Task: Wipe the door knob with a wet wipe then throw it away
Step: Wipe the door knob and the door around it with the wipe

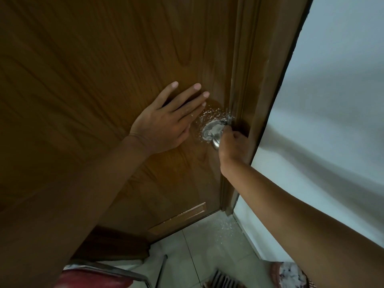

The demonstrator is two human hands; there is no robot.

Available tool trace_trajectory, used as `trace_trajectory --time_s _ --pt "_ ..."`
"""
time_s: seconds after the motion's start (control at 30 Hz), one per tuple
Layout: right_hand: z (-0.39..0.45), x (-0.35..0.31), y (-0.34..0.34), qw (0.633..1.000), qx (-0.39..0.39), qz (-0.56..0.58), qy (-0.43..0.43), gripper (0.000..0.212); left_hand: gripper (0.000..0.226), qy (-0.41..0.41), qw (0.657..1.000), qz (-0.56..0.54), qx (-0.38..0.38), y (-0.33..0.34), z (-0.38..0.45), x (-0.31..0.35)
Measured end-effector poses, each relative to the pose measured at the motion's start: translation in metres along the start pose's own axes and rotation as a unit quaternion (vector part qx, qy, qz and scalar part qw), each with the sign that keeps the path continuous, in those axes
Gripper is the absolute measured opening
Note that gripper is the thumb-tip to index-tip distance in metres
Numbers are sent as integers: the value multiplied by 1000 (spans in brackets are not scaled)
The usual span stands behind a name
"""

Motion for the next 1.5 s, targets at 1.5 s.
trace_trajectory --time_s 1.5 --pt "-13 16 5 904 41 -247 -345 35 53 1 1000 6 0 1 -1 0"
Point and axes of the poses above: each hand's wrist, its own z-axis towards the middle knuckle, its own y-axis out of the palm, x = y × z, the point moved 2 cm from there along z, towards the middle knuckle, and after that the axes turned 5 degrees about -x, right-handed, at the moved point
